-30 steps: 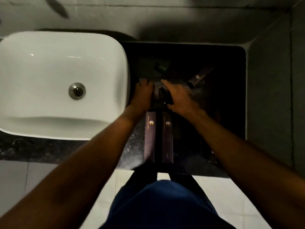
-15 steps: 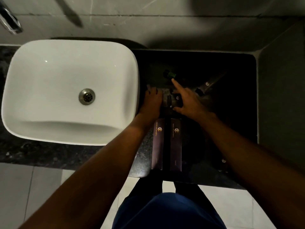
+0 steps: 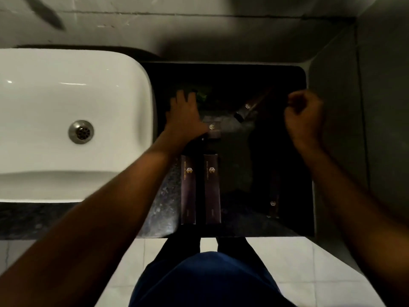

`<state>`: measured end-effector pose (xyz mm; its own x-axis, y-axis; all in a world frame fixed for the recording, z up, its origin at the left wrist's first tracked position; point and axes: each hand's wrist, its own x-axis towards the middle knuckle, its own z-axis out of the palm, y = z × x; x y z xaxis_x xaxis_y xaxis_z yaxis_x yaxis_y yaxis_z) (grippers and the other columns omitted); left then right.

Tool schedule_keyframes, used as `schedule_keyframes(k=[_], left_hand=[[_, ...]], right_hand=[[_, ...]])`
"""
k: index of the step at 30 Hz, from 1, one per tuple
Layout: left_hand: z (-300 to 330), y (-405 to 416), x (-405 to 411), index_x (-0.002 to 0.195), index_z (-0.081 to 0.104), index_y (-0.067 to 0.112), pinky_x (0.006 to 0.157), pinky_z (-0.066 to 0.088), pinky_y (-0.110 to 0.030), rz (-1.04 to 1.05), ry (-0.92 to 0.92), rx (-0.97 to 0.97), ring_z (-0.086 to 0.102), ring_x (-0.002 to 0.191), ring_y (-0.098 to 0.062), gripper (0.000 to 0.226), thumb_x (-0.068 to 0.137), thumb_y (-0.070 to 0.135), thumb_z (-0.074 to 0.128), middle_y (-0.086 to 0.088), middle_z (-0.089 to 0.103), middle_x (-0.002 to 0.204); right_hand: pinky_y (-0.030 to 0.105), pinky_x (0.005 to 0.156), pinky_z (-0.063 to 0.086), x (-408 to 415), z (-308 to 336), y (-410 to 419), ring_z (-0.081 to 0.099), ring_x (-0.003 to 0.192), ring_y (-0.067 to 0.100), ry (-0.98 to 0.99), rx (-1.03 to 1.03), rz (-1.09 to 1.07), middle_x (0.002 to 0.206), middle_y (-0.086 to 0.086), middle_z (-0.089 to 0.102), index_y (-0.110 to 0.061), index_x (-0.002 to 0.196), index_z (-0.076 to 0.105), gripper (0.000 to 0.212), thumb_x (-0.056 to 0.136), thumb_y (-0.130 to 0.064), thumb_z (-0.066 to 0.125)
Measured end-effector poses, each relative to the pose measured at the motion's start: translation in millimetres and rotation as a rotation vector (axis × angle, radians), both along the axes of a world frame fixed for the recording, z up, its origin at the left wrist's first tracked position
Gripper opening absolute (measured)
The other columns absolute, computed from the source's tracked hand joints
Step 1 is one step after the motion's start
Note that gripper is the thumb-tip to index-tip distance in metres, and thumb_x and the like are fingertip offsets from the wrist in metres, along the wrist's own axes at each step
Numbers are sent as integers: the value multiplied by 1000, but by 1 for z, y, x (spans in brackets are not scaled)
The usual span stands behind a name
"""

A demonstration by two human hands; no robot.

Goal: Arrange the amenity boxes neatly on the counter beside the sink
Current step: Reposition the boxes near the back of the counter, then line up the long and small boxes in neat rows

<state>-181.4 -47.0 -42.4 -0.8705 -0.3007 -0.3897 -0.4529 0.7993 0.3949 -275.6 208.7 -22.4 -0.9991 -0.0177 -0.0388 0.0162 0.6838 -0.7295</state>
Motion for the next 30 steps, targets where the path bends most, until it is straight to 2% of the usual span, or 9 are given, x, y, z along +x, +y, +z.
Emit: schedule_keyframes(k=[2, 4, 9, 15, 19, 22, 24, 28, 30], left_hand=[[0, 21, -25, 139, 37, 14, 102, 39, -58, -84, 34, 7, 40, 128, -41, 82, 72, 45, 72, -18, 40, 142], [-2, 50, -48, 136, 39, 13, 100, 41, -59, -168, 56, 18, 46, 124, -40, 77, 75, 49, 67, -17, 46, 137], [4, 120, -91, 139, 34, 9, 98, 39, -59, -274, -31, 0, 43, 125, -43, 83, 76, 50, 68, -19, 42, 139], [20, 49, -61, 107, 60, 6, 79, 52, -42, -225, 99, 95, 62, 97, -35, 40, 78, 32, 66, -19, 63, 107], [61, 6, -9, 112, 61, 23, 81, 52, -46, -473, 91, -7, 62, 100, -31, 44, 73, 43, 67, -8, 62, 111], [69, 24, 9, 107, 66, 26, 86, 45, -49, -811, 175, -214, 62, 106, -30, 39, 77, 45, 49, -5, 65, 113], [55, 48, 14, 107, 66, 29, 89, 41, -48, -1016, 202, -279, 61, 109, -26, 41, 79, 43, 39, 2, 66, 113], [18, 102, 21, 120, 60, 30, 105, 32, -53, -1211, 118, -285, 49, 123, -25, 37, 86, 26, 46, 2, 57, 127], [7, 128, 29, 123, 59, 27, 106, 31, -55, -1236, 103, -277, 46, 126, -28, 37, 89, 22, 47, -2, 54, 133]], right_hand=[[5, 68, 42, 11, 4, 34, 57, 66, -6, -87, 14, -121, 90, 9, 62, -1, 101, 65, 24, 79, 1, 57], [22, 68, 47, 42, -5, 53, 57, 64, 2, -266, 58, -135, 85, 10, 61, -4, 100, 63, 20, 79, -5, 66], [40, 80, 55, 127, -31, 73, 65, 90, 28, -467, 256, -25, 98, 9, 67, -13, 113, 59, 58, 67, -40, 81], [42, 91, 51, 140, -44, 75, 60, 110, 36, -472, 341, 105, 124, 15, 61, -16, 128, 55, 59, 74, -32, 73], [41, 104, 34, 146, -37, 85, 44, 126, 33, -417, 701, 549, 137, 7, 48, -29, 136, 49, 54, 83, -24, 61], [43, 116, 13, 163, -34, 93, 20, 143, 30, -436, 510, 532, 153, 4, 32, -29, 139, 45, 51, 90, -26, 56], [44, 119, 19, 171, -36, 105, 10, 148, 29, -597, 260, 342, 160, -3, 15, -37, 144, 34, 63, 88, -24, 59], [30, 105, 37, 186, -36, 127, 35, 139, 29, -497, -56, 138, 154, 4, 25, -27, 139, 46, 69, 80, 2, 66], [29, 105, 37, 192, -36, 130, 41, 135, 30, -346, 61, 131, 148, 9, 36, -18, 129, 57, 54, 78, -3, 69]])
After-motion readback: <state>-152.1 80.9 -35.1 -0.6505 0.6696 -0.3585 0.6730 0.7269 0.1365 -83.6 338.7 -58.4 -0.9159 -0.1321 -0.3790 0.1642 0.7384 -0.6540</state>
